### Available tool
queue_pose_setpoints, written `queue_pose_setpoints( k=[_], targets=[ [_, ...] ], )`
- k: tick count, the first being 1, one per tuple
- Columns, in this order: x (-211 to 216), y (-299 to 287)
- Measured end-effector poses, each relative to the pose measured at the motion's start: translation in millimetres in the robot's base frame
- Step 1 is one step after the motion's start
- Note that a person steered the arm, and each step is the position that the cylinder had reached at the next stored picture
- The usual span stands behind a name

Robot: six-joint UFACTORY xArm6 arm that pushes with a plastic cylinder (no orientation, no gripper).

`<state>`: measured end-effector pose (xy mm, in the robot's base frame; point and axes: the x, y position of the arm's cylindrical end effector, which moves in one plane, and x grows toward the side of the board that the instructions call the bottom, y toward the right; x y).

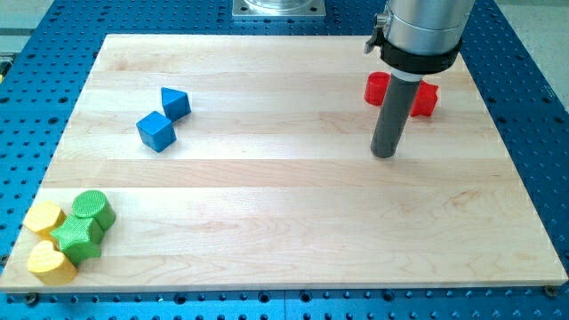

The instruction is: Push the cube towards the bottom middle of the board

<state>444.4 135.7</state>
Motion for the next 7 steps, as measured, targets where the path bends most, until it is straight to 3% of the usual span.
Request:
queue_pose_setpoints(
  k=[1,2,3,5,6,7],
  targets=[
    [0.8,-3.6],
    [6.0,-52.4],
    [-13.1,-130.8],
    [-118.1,-195.1],
    [-150.5,-250.4],
    [-133.7,-346.6]
  ],
)
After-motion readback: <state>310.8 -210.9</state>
